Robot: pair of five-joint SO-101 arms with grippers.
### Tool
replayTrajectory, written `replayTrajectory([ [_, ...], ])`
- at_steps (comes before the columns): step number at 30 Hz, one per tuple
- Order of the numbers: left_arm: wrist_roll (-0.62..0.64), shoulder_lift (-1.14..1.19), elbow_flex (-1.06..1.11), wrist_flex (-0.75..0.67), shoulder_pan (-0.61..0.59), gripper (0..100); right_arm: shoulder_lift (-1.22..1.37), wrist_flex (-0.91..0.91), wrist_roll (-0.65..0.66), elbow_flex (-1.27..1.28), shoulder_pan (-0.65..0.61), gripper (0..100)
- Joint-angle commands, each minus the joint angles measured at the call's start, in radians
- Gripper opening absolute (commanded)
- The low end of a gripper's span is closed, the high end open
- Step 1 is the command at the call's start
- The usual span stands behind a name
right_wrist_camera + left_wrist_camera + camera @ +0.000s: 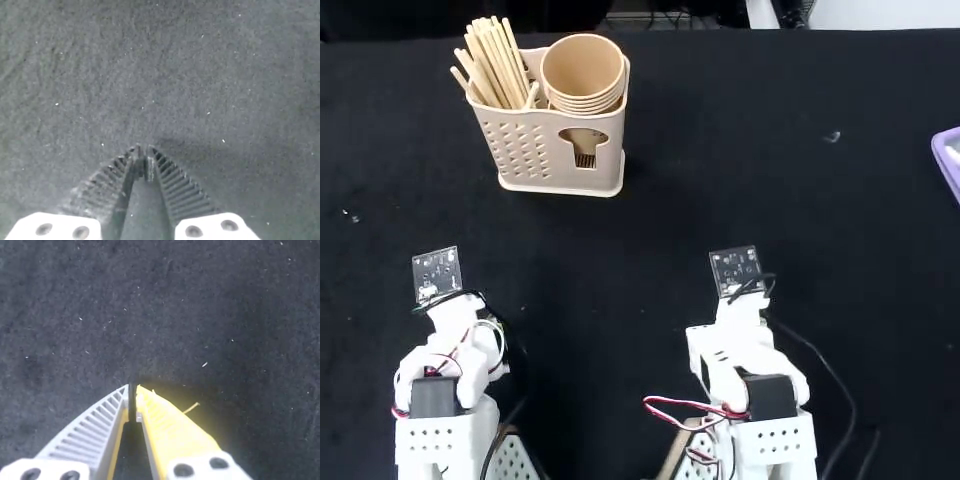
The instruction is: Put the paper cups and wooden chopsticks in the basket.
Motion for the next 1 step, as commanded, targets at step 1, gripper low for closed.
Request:
replayTrajectory([
  [1, 0.005, 0.000, 0.024, 0.003, 0.004, 3, -0.096, 0.000, -0.008, 0.002, 0.020, 1.1],
])
